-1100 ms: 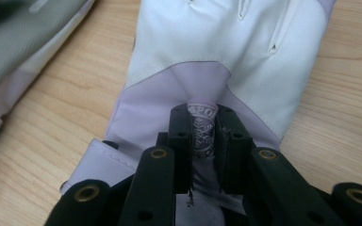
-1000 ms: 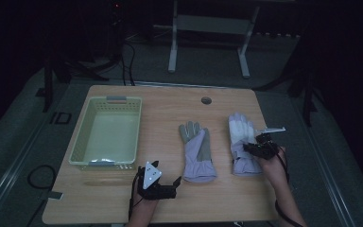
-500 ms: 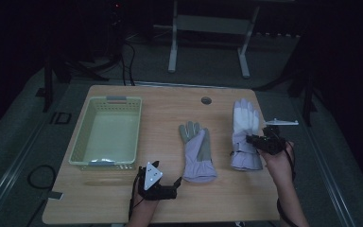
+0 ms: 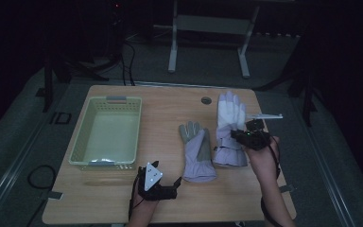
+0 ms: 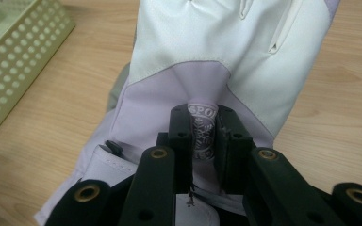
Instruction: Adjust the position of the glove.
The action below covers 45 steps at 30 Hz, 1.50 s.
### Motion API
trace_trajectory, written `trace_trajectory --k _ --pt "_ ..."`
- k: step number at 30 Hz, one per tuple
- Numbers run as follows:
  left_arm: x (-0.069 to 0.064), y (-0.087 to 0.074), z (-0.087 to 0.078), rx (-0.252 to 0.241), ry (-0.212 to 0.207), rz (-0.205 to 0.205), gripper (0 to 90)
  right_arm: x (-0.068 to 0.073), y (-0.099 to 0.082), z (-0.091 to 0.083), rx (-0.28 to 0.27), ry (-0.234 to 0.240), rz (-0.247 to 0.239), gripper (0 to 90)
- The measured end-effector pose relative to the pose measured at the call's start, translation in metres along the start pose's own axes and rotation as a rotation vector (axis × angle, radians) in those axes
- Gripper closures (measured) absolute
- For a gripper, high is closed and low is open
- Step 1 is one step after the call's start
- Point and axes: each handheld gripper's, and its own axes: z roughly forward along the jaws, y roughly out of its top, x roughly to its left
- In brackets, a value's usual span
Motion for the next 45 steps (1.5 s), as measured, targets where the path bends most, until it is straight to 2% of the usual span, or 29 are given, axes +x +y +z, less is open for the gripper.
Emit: trace_trajectory --k 7,11,15,17,19,25,27,33,40,43,45 --pt "-0.001 0.0 0.0 0.013 0.039 -0.003 0.0 0.032 0.004 0.015 0.026 0.057 0.001 78.6" --pt "-0.002 0.0 -0.001 0.011 0.058 0.006 0.0 0.051 0.007 0.021 0.024 0.084 0.001 78.5" --pt "-0.002 0.0 -0.001 0.011 0.065 0.001 0.0 0.071 0.005 0.027 0.015 0.068 -0.021 78.7" --pt "-0.002 0.0 -0.001 0.011 0.071 0.0 0.0 0.074 0.004 0.029 0.013 0.069 -0.018 78.7" --pt "-0.001 0.0 -0.001 0.011 0.064 0.001 0.0 0.08 -0.002 0.038 0.039 0.056 -0.026 78.6" --pt "-0.001 0.0 -0.001 0.008 0.043 -0.003 0.0 0.08 -0.017 0.063 0.102 0.016 -0.03 78.6" --pt "-0.001 0.0 -0.001 0.006 0.037 0.0 0.0 0.081 -0.021 0.072 0.136 -0.003 -0.052 78.5" --pt "0.0 0.0 -0.001 0.004 0.025 -0.004 0.0 0.079 -0.029 0.092 0.186 -0.002 -0.045 76.8" --pt "0.001 0.0 -0.001 0.0 0.003 -0.004 0.1 0.077 -0.028 0.099 0.211 0.011 -0.08 70.3" --pt "0.002 0.0 -0.001 0.003 -0.006 -0.01 0.1 0.073 -0.027 0.097 0.193 0.039 -0.088 66.4" --pt "0.003 0.0 -0.001 -0.002 -0.018 -0.021 0.1 0.07 -0.027 0.095 0.185 0.051 -0.111 63.6"
